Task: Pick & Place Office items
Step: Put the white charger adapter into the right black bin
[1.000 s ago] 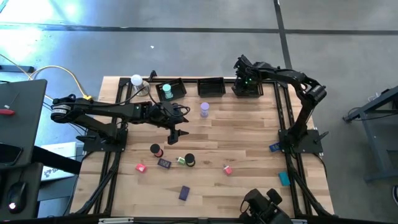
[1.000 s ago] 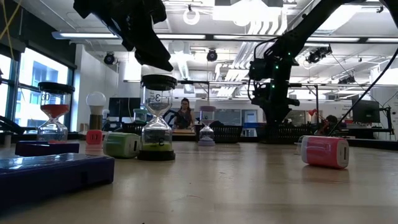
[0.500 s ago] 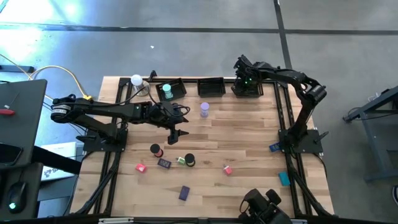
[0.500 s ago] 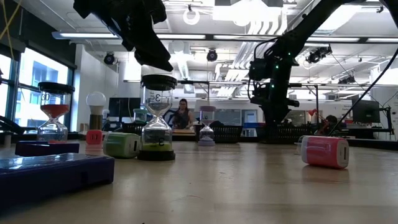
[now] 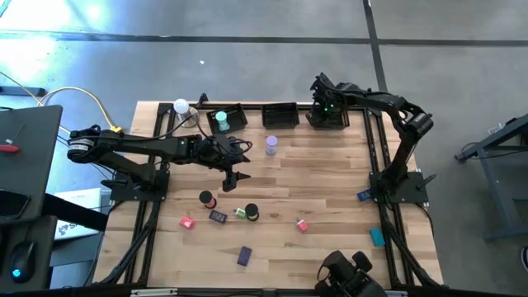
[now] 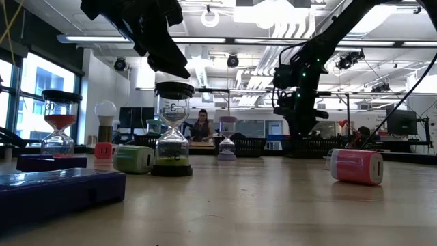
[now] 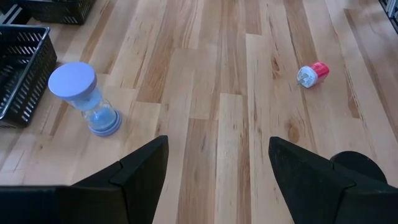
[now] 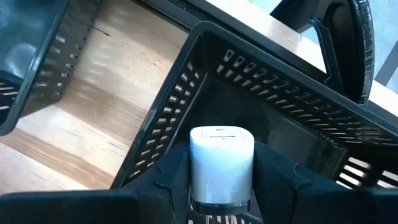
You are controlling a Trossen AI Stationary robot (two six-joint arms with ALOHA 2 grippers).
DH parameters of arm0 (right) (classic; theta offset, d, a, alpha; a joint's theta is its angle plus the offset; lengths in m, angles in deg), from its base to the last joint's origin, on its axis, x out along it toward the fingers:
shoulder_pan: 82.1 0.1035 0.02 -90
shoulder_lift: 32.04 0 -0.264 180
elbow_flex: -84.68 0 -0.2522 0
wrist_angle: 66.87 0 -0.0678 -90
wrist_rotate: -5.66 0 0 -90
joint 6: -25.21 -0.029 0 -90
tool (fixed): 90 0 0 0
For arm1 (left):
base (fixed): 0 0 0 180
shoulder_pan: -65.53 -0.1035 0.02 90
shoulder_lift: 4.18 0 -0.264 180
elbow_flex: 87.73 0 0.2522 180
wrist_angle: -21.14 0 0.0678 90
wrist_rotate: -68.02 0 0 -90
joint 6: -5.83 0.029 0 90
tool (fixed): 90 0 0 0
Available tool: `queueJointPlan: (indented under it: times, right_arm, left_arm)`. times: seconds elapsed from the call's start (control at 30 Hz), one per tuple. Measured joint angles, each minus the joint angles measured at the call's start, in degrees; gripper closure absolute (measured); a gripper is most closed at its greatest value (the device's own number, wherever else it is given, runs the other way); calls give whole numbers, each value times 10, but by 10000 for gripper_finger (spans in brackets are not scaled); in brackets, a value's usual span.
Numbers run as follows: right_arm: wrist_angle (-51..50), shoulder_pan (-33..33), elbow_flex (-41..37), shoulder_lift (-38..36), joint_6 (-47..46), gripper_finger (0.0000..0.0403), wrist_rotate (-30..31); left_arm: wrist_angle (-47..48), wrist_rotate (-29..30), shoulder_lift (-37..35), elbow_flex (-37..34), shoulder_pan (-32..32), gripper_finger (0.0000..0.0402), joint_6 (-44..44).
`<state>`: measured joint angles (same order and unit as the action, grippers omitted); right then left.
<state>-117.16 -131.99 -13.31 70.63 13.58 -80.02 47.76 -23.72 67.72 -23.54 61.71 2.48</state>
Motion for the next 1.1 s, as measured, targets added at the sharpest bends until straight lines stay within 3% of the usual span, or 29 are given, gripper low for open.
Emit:
queueJointPlan:
  times: [0.53, 1.1]
  right_arm:
    - [1, 6, 0, 2, -23, 270, 0]
    - [21, 8, 0, 67, -21, 261, 0]
  left_arm:
    - [0, -21, 0, 0, 0, 131, -8]
    - [0, -30, 0, 0, 0, 131, -6]
